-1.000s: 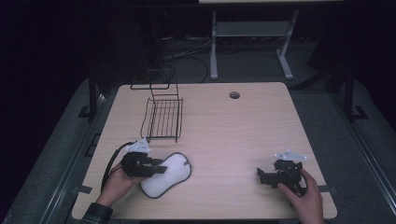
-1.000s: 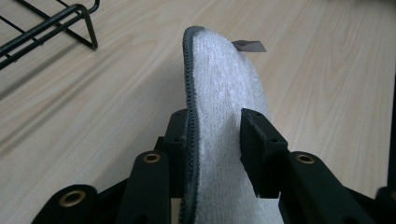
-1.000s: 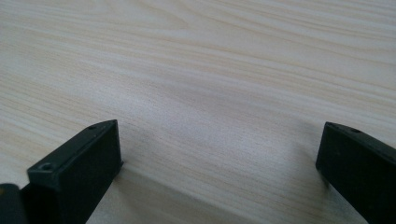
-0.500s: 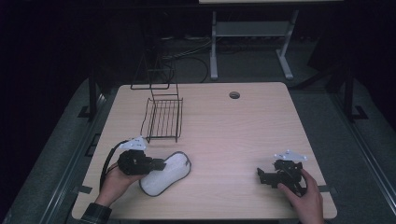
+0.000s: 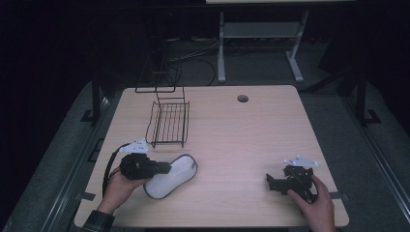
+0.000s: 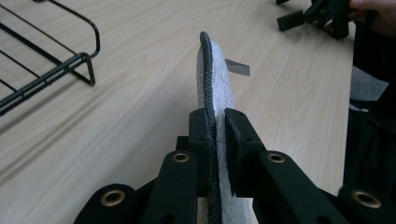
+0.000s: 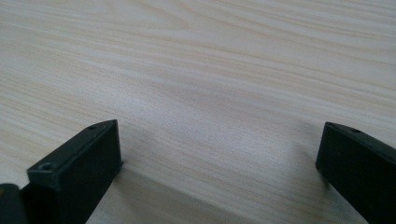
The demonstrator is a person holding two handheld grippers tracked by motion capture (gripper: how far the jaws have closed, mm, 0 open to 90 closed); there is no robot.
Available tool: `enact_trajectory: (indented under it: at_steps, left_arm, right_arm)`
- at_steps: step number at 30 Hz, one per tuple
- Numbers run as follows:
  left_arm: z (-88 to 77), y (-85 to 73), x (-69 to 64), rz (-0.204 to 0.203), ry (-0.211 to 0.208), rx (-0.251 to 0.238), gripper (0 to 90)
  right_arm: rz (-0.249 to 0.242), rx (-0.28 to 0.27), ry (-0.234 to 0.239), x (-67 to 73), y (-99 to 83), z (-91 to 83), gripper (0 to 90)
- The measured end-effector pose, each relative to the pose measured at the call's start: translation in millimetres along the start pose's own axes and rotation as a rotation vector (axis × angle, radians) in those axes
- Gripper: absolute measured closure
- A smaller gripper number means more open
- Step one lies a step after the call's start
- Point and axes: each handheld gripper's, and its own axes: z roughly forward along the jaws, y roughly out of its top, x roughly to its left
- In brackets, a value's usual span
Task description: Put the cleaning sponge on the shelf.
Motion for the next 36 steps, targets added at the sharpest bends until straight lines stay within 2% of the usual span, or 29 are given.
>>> enact_trajectory:
  at_steps: [7, 17, 28, 36]
  left_arm:
    - [-6.6, 8.3, 2.9, -0.005, 0.007, -0.025, 81.6]
    - [-15.6, 21.4, 14.8, -0.023, 0.023, -0.074, 81.5]
    - [-24.3, 32.9, 36.6, -0.039, 0.076, -0.121, 81.5]
    - [-24.3, 39.4, 51.2, -0.054, 0.097, -0.146, 81.6]
  right_arm:
    - [0.000, 0.000, 0.000, 0.0, 0.0, 0.0, 0.0]
    - [0.000, 0.000, 0.000, 0.0, 0.0, 0.0, 0.0]
    - [0.000, 0.000, 0.000, 0.0, 0.0, 0.0, 0.0]
    - [0.000, 0.001, 0.000, 0.0, 0.1, 0.0, 0.0]
